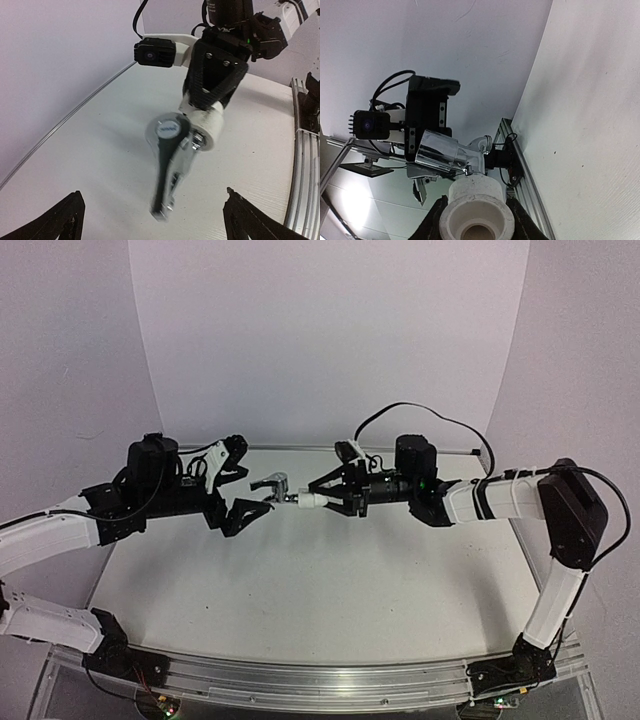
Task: Install the water faucets
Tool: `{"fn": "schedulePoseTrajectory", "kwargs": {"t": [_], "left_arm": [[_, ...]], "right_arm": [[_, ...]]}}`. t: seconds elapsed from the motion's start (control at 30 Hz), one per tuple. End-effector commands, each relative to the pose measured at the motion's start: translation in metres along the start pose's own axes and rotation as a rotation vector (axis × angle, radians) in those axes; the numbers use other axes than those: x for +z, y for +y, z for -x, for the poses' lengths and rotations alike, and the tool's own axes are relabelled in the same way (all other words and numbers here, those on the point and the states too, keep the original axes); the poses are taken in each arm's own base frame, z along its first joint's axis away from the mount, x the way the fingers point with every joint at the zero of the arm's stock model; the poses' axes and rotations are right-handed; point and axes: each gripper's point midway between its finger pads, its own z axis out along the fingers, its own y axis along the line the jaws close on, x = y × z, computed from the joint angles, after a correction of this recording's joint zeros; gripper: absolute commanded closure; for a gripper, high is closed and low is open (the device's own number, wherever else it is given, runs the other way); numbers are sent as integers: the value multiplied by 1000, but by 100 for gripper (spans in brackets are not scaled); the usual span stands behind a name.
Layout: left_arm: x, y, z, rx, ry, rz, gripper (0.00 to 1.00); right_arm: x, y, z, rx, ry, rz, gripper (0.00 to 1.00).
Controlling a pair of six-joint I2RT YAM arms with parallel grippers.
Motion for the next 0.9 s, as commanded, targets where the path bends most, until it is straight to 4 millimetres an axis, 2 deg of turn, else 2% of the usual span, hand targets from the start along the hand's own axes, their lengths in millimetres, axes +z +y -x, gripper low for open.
{"fn": "schedulePoseTrajectory", "kwargs": {"t": [0.0,0.13,0.2,0.3,0.4,0.5,0.6,0.67,0.73,0.87], "left_arm": [[-24,-14,20,-103,-99,-53,0],[-44,-23,29,-201,-118,-109,0],[-53,-30,37,-273,-143,-157,0],[-56,-20,52,-430,-162,-153,0],[-46,3,57,-664,-135,-187,2],[-23,22,47,-968,-31,-285,9],[3,25,33,-1213,114,-411,8],[11,17,33,-1268,160,-506,7],[9,12,43,-1251,123,-590,4],[12,0,42,-1237,149,-653,0]], "right_arm": [[-29,47,37,-334,-176,21,100],[-34,41,46,-554,-174,-135,100],[-39,38,44,-664,-156,-206,100],[-48,43,37,-910,-130,-272,100],[-53,44,23,-1169,-68,-331,100],[-47,49,7,-1379,-38,-360,100],[-39,61,-1,-1533,-23,-375,100],[-34,66,0,-1581,-28,-390,100],[-31,70,3,-1600,-39,-400,100],[-23,80,0,-1616,-75,-366,100]]}}
